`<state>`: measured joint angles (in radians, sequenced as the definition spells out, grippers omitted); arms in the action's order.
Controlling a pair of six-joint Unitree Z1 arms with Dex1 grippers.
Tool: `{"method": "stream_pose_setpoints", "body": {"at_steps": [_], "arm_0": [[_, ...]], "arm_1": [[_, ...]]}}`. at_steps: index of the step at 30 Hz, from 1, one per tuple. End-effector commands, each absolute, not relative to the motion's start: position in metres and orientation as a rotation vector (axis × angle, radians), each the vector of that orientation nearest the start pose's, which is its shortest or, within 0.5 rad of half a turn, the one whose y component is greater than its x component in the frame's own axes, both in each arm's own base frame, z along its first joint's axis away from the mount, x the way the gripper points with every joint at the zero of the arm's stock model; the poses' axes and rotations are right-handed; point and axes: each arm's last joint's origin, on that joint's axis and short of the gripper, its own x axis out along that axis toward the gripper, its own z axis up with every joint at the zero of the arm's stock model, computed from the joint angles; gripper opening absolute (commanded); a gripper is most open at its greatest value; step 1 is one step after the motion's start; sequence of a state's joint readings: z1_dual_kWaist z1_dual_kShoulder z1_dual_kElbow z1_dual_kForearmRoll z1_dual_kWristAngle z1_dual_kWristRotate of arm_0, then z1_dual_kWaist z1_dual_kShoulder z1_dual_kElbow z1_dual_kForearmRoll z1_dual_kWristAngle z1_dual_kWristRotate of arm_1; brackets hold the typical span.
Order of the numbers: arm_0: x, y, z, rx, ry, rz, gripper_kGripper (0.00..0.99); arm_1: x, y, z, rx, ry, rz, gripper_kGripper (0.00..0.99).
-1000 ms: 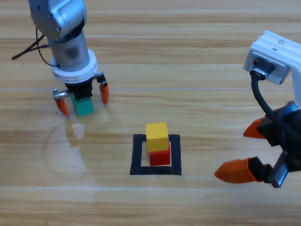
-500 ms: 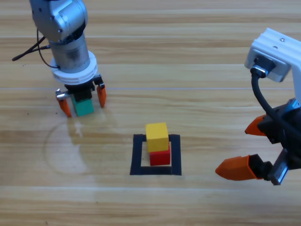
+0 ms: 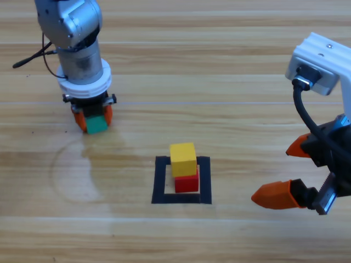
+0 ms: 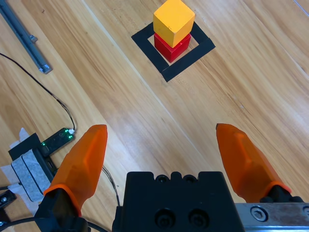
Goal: Stack the blocks in the rectangular block: red at the bottom, yellow in the middle, green on top
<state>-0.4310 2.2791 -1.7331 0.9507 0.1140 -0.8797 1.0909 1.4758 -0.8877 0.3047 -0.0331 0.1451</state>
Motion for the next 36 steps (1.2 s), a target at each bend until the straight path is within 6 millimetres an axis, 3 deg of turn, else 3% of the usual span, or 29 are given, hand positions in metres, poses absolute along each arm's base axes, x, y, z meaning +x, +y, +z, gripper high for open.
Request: {"method": "stream_pose_setpoints", "body": {"at_steps": [1, 7, 13, 19, 24, 31, 36], "arm_0": [[0.408, -0.185, 0.208, -0.196, 1.420, 0.339, 0.023], [0.368, -0.217, 0.312, -0.012, 1.325, -0.016, 0.023], [0.330, -0.253, 0.351, 0.107, 1.296, -0.259, 0.021], [0.298, -0.298, 0.348, 0.185, 1.318, -0.448, 0.021], [0.284, -0.325, 0.335, 0.192, 1.355, -0.468, 0.021], [0.272, -0.341, 0.324, 0.072, 1.407, -0.286, 0.023], [0.275, -0.353, 0.302, -0.028, 1.455, -0.081, 0.025]], "arm_1": [[0.118, 0.231, 0.274, -0.412, 0.866, 0.898, 0.990], [0.118, 0.231, 0.275, -0.407, 0.865, 0.896, 0.990], [0.117, 0.229, 0.277, -0.397, 0.861, 0.891, 0.990], [0.117, 0.228, 0.277, -0.395, 0.863, 0.889, 0.990], [0.117, 0.228, 0.277, -0.395, 0.863, 0.889, 0.990], [0.116, 0.228, 0.278, -0.394, 0.862, 0.890, 0.990], [0.116, 0.227, 0.278, -0.395, 0.860, 0.891, 0.990]]}}
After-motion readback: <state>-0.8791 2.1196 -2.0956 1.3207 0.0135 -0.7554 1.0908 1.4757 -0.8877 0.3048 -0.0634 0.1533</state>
